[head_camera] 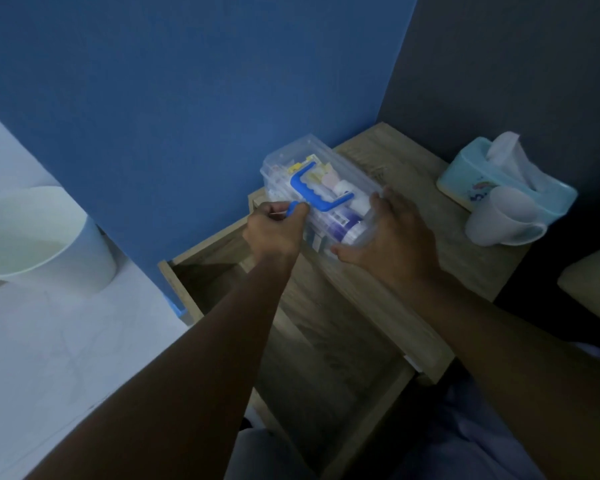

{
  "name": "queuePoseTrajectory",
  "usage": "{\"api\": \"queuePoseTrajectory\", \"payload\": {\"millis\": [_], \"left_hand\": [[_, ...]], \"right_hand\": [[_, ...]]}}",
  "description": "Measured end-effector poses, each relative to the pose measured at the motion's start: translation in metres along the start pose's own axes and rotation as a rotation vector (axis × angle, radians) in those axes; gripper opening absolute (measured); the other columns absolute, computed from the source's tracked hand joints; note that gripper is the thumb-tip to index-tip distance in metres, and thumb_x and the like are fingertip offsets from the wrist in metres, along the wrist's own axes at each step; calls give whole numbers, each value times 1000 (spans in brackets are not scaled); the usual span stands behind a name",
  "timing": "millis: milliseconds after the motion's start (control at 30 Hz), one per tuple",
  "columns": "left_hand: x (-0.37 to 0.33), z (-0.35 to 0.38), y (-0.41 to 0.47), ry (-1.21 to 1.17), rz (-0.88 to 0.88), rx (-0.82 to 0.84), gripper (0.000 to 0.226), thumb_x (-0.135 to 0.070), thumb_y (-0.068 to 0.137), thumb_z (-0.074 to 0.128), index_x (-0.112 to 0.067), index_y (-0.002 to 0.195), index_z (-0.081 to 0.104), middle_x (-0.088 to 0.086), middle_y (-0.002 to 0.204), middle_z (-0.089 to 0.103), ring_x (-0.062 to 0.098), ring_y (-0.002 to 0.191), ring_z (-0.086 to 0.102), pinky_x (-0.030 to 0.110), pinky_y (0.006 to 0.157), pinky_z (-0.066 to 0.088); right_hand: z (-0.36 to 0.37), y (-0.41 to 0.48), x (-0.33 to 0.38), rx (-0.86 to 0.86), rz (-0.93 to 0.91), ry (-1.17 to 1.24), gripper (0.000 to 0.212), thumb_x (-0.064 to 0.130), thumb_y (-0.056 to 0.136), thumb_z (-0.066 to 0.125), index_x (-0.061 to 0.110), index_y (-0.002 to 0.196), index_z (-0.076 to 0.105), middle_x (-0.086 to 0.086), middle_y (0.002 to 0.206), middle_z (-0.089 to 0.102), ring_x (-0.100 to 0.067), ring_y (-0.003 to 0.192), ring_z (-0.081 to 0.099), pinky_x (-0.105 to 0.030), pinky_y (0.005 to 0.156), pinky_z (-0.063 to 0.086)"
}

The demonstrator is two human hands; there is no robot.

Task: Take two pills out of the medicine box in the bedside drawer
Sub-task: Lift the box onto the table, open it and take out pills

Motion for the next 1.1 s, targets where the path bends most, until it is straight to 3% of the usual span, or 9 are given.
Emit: {"api": "queuePoseTrajectory", "payload": {"millis": [100, 233, 333, 500, 600, 700, 833, 1000, 1100], "left_hand": [[-6, 1, 2, -5, -40, -43, 24, -43, 75, 72, -23, 85, 64, -10, 80, 65, 1, 65, 59, 11, 40, 38], [5, -7, 5, 27, -71, -18, 9, -30, 78, 70, -25, 83, 63, -8, 81, 66, 7, 73, 63, 17, 47, 42], [19, -11, -5, 174, 82, 106, 20, -26, 87, 66, -31, 106, 67, -17, 81, 64, -2, 71, 65, 7, 45, 42], [20, -9, -16, 444, 275, 316, 45, -31, 99, 46, -28, 144, 42, -4, 99, 67, 6, 76, 63, 17, 58, 48], [12, -13, -15, 594, 279, 366, 47, -31, 97, 48, -20, 142, 41, 7, 122, 64, 20, 99, 64, 37, 79, 56], [1, -20, -16, 635, 332, 390, 62, -24, 94, 52, -18, 150, 26, 10, 149, 44, 28, 132, 46, 47, 102, 46], [-21, -22, -19, 753, 452, 432, 71, -19, 94, 51, -14, 155, 14, 9, 162, 19, 26, 147, 23, 43, 117, 28], [-34, -5, -27, 948, 559, 584, 72, -13, 97, 46, -9, 155, 5, 7, 165, -5, 22, 151, -1, 35, 122, 12], [-29, 3, -28, 1036, 568, 606, 73, -10, 97, 46, -8, 155, 2, 7, 164, -8, 23, 151, -4, 34, 122, 10]], "right_hand": [[0, 1, 2, 4, 0, -29, 116, 74, 65, 71, 13, 153, 28, -17, 161, 27, -35, 146, 30, -51, 105, 43], [2, 1, 2, 19, 10, -36, 117, 74, 66, 71, 12, 154, 26, -18, 162, 25, -35, 148, 28, -50, 106, 42], [2, 1, 2, 16, 16, -28, 117, 74, 66, 71, 12, 154, 25, -18, 162, 24, -35, 148, 27, -50, 107, 42], [0, 0, 4, 42, 26, -41, 118, 72, 65, 73, 12, 154, 24, -17, 162, 23, -35, 148, 27, -50, 106, 43], [-7, 3, 4, 68, 33, -23, 115, 72, 61, 76, 15, 150, 30, -14, 158, 33, -33, 143, 35, -47, 104, 44], [-21, 9, 2, 74, 43, 27, 110, 74, 55, 78, 19, 142, 42, -8, 142, 53, -28, 128, 51, -40, 95, 47], [-48, 21, -5, 174, 120, 242, 107, 76, 44, 77, 32, 136, 44, 5, 128, 61, -20, 113, 62, -33, 85, 51], [-91, 43, -20, 62, 141, 542, 66, 48, 69, 81, 26, 127, 58, 12, 117, 64, -6, 102, 61, -24, 85, 48], [-109, 53, -30, -99, 95, 507, 28, 33, 83, 72, 25, 110, 67, 9, 102, 69, -4, 87, 62, -12, 68, 46]]}}
Point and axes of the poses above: each hand's wrist, its own y-axis towards the middle knuckle, its own z-axis out of the palm, x = y × z, the point moved 4 cm from there along y, towards the middle knuckle
